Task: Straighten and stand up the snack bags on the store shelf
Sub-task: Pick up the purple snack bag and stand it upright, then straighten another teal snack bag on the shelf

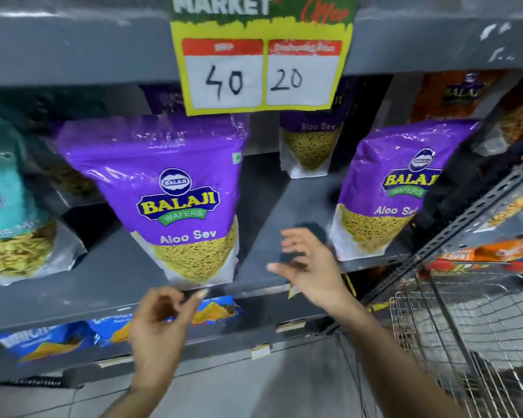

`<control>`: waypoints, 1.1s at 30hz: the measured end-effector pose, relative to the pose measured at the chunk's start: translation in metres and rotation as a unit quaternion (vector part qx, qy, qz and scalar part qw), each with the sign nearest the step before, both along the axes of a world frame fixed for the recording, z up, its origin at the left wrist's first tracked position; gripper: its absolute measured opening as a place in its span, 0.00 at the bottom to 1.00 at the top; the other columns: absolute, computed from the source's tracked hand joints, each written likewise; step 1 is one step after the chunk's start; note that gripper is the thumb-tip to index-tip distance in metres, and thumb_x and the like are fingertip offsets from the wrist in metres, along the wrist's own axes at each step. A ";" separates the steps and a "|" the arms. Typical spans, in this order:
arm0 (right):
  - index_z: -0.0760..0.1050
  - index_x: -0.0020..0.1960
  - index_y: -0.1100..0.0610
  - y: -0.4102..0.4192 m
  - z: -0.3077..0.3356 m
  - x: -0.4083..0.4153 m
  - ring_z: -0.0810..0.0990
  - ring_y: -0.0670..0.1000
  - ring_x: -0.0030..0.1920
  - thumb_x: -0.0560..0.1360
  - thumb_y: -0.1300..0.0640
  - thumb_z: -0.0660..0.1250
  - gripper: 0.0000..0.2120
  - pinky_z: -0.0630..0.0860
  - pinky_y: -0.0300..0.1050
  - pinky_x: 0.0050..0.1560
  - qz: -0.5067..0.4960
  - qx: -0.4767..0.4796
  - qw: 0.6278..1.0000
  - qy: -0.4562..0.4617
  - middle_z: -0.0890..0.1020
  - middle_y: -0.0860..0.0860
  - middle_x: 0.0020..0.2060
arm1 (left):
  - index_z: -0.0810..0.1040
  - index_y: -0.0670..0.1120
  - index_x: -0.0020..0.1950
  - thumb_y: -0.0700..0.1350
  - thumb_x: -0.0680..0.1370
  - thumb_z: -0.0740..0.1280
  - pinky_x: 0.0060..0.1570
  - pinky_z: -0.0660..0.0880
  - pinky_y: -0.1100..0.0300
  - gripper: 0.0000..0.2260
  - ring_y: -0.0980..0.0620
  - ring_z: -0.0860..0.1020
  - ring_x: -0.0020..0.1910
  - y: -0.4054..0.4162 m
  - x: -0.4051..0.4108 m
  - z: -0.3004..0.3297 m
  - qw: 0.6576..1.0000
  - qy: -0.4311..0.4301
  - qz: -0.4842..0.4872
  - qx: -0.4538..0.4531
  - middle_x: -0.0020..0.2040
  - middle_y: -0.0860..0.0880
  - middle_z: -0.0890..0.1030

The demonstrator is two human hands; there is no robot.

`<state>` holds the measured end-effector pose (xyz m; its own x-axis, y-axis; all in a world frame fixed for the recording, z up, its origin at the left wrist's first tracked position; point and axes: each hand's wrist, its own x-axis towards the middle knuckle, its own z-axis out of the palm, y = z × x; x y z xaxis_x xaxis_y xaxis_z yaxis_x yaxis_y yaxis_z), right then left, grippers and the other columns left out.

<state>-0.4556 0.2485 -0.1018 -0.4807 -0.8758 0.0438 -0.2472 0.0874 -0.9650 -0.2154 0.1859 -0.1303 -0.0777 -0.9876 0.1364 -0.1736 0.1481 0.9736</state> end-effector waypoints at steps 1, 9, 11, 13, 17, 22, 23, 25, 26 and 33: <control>0.72 0.61 0.46 -0.014 0.000 0.012 0.77 0.42 0.52 0.60 0.61 0.82 0.34 0.75 0.33 0.44 0.034 0.021 0.999 -0.004 0.79 0.47 0.53 | 0.73 0.51 0.41 0.39 0.66 0.80 0.38 0.71 0.74 0.18 0.63 0.75 0.32 -0.011 0.015 0.002 1.000 -0.003 0.019 -0.015 0.36 0.47 0.75; 0.72 0.54 0.35 -0.064 -0.001 0.049 0.82 0.40 0.52 0.58 0.57 0.83 0.33 0.80 0.44 0.52 0.131 0.061 0.990 -0.007 0.84 0.42 0.52 | 0.76 0.50 0.62 0.45 0.56 0.82 0.54 0.78 0.66 0.35 0.52 0.83 0.58 -0.090 0.027 0.014 0.974 -0.049 -0.206 0.081 0.55 0.56 0.86; 0.72 0.54 0.38 -0.060 0.000 0.042 0.82 0.37 0.49 0.59 0.61 0.83 0.33 0.80 0.40 0.51 0.120 0.061 0.991 -0.008 0.84 0.41 0.49 | 0.77 0.54 0.58 0.44 0.57 0.83 0.52 0.79 0.67 0.33 0.55 0.85 0.54 -0.085 0.016 0.011 0.978 -0.046 -0.188 0.074 0.51 0.59 0.86; 0.72 0.57 0.42 -0.054 0.002 0.033 0.83 0.38 0.48 0.60 0.64 0.82 0.34 0.80 0.38 0.48 0.115 0.061 0.991 -0.022 0.84 0.43 0.49 | 0.77 0.57 0.56 0.38 0.60 0.83 0.51 0.78 0.69 0.31 0.59 0.84 0.52 -0.078 0.006 0.008 0.980 -0.039 -0.181 0.066 0.49 0.62 0.86; 0.71 0.63 0.51 -0.044 0.006 0.023 0.83 0.37 0.47 0.61 0.66 0.81 0.35 0.79 0.34 0.43 0.107 0.070 0.992 -0.019 0.84 0.43 0.50 | 0.76 0.58 0.56 0.34 0.62 0.82 0.48 0.78 0.71 0.31 0.62 0.84 0.49 -0.067 -0.009 0.003 0.982 -0.016 -0.173 0.072 0.47 0.63 0.86; 0.67 0.63 0.50 -0.033 0.008 0.025 0.81 0.36 0.51 0.61 0.64 0.82 0.37 0.79 0.36 0.44 0.082 0.069 0.994 -0.034 0.80 0.46 0.57 | 0.75 0.55 0.61 0.37 0.63 0.82 0.53 0.77 0.71 0.32 0.65 0.82 0.54 -0.064 -0.005 0.005 0.979 -0.010 -0.191 0.074 0.51 0.64 0.85; 0.67 0.62 0.47 -0.028 0.008 0.027 0.80 0.37 0.52 0.59 0.63 0.82 0.38 0.79 0.37 0.45 0.046 0.047 0.997 -0.044 0.79 0.46 0.57 | 0.74 0.53 0.65 0.38 0.62 0.82 0.56 0.76 0.70 0.35 0.64 0.81 0.57 -0.065 0.000 0.005 0.978 -0.004 -0.194 0.077 0.55 0.62 0.84; 0.70 0.58 0.44 -0.013 0.006 0.035 0.80 0.43 0.52 0.56 0.55 0.84 0.36 0.78 0.38 0.44 -0.048 -0.011 0.998 -0.035 0.79 0.48 0.53 | 0.71 0.51 0.70 0.42 0.61 0.82 0.61 0.74 0.70 0.40 0.61 0.79 0.62 -0.066 0.015 0.003 0.981 0.006 -0.178 0.077 0.62 0.58 0.80; 0.72 0.54 0.45 -0.005 0.005 0.042 0.80 0.45 0.48 0.56 0.51 0.83 0.32 0.76 0.38 0.42 -0.089 -0.036 0.995 -0.021 0.79 0.49 0.49 | 0.71 0.51 0.69 0.44 0.61 0.81 0.61 0.73 0.71 0.38 0.60 0.78 0.62 -0.067 0.026 0.002 0.984 0.008 -0.163 0.076 0.63 0.56 0.79; 0.76 0.38 0.52 -0.014 -0.014 0.156 0.76 0.43 0.34 0.64 0.56 0.78 0.10 0.73 0.37 0.38 -0.053 -0.070 0.996 -0.026 0.78 0.43 0.33 | 0.79 0.55 0.47 0.42 0.70 0.76 0.50 0.77 0.74 0.11 0.67 0.82 0.42 -0.086 0.154 0.003 0.998 0.017 0.061 0.023 0.53 0.37 0.83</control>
<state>-0.2993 0.2344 -0.1157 -0.5756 -0.8065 0.1351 -0.1929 -0.0266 -0.9809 -0.0612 0.1004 -0.1276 0.0471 -0.9948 0.0903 -0.1539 0.0821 0.9847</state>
